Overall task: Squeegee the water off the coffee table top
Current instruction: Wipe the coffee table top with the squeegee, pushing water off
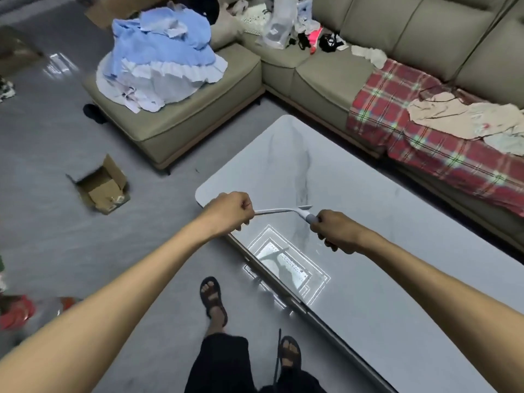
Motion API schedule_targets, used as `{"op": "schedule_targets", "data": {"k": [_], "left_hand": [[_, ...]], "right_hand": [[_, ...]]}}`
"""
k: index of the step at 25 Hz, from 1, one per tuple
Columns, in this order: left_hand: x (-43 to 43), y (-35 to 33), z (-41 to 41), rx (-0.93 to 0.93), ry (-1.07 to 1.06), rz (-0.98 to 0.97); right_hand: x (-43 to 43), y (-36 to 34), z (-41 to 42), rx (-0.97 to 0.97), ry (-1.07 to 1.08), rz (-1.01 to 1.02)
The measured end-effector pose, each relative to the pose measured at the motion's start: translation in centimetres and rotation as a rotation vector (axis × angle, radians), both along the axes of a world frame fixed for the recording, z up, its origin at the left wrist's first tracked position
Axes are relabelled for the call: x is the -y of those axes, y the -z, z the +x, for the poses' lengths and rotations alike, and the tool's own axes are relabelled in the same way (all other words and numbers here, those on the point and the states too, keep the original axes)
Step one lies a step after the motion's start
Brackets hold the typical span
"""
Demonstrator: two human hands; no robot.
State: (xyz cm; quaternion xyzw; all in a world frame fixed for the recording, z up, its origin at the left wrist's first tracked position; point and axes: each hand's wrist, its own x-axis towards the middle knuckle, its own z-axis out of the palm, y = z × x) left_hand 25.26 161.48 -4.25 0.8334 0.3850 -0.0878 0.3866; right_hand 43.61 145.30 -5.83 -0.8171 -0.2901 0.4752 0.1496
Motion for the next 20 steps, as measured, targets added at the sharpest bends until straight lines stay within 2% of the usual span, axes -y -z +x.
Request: {"op": "schedule_targets", "data": {"k": [3, 7, 10, 13, 17, 20], "left_hand": [[-9.3, 3.4, 3.6, -0.050, 0.111, -0.023], [-17.4, 4.7, 8.4, -0.054, 0.144, -0.101], [-22.8, 6.6, 13.6, -0.048, 0.157, -0.080], [-27.8, 12.1, 18.1, -0.081, 0.095, -0.042], [-33.0, 21.2, 22.5, -0.119, 0.032, -0.010], [-36.8, 28.1, 26.1, -0.133, 0.076, 0.015]], "right_hand": [[-6.6, 2.6, 1.4, -0.002, 0.180, -0.020], [-13.4, 2.9, 4.6, 0.059, 0.277, -0.007], [-18.4, 4.8, 9.1, 0.090, 0.317, -0.028], [-23.5, 10.4, 13.8, 0.099, 0.365, -0.027], [-28.4, 19.5, 18.3, 0.199, 0.327, -0.018], [-32.5, 24.1, 23.3, 0.292, 0.292, 0.024]]}}
